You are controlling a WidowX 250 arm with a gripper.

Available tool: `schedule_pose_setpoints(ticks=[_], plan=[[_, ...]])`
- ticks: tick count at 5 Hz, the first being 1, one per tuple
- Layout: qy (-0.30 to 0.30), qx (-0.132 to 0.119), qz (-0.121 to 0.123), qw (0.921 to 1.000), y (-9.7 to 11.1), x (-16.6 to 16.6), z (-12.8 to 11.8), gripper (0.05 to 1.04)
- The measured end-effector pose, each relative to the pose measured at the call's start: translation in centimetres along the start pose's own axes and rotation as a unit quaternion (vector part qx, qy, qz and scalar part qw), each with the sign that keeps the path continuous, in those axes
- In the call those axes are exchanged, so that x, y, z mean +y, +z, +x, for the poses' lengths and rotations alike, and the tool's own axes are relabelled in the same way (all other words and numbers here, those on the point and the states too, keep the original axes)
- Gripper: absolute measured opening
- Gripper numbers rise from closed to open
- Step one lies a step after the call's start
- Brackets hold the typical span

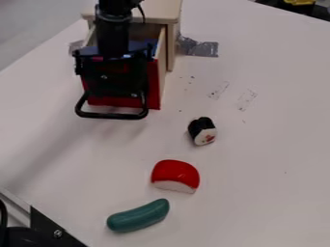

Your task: Closed the drawer

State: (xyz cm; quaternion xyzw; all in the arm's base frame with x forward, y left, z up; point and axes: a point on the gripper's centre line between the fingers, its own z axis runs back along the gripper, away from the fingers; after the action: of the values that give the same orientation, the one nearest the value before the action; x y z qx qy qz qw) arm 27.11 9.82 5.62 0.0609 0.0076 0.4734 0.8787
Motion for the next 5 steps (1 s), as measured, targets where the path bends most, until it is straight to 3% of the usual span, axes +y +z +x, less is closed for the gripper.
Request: schedule_pose_setpoints(ticks=[1, 2, 5], plan=[[0.026, -0.016, -0.005, 0.9995, -0.6, -1.1, 1.4, 1.000], [0.037, -0.009, 0.005, 0.9993, -1.4, -1.6, 2.1, 1.000], [0.044, -0.033, -0.025, 0.9982, 1.0, -4.6, 5.7, 1.000]])
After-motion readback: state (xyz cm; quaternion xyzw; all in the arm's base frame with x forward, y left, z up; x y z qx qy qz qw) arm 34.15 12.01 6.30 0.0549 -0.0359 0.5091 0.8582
